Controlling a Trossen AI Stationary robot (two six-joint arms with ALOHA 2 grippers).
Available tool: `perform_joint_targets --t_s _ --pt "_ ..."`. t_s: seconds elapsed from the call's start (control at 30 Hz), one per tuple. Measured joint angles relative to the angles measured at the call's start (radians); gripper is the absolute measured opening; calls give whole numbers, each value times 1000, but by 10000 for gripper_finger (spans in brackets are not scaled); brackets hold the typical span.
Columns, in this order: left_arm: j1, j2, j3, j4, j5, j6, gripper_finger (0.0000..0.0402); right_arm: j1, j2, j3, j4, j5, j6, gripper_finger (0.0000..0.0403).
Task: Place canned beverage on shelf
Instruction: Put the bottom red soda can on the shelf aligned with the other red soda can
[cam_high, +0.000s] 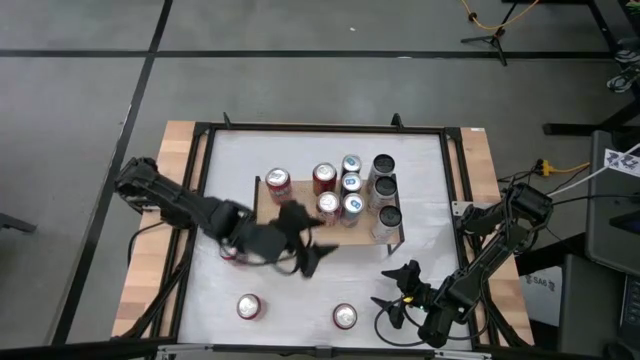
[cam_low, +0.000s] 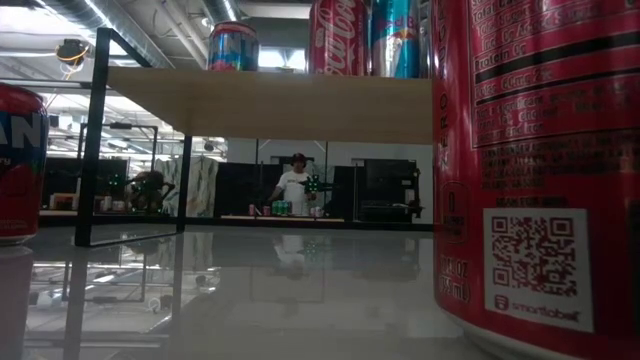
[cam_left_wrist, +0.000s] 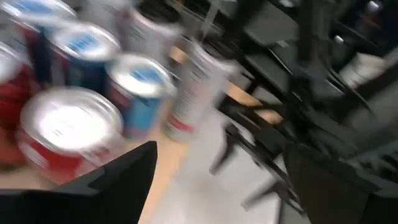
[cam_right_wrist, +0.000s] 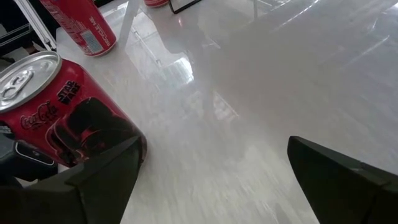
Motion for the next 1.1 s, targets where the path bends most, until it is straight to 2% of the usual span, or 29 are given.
perform_joint_targets --t_s 0.13,0.33,0.57,0.7,0.87,1.1 --pt "-97 1 0 -4 15 -40 343 0 0 0 0 -2 0 392" --pt "-244 1 0 -44 16 -270 343 0 0 0 1 -3 0 392" --pt "-380 1 0 -224 10 -592 343 0 0 0 2 -4 0 392" --pt "-434 1 0 -351 91 -743 343 0 0 0 1 -4 0 392" --pt "-484 2 0 -505 216 -841 343 0 0 0 1 -4 -25 392" --pt "-511 3 0 -617 260 -841 343 0 0 0 0 -4 -32 392"
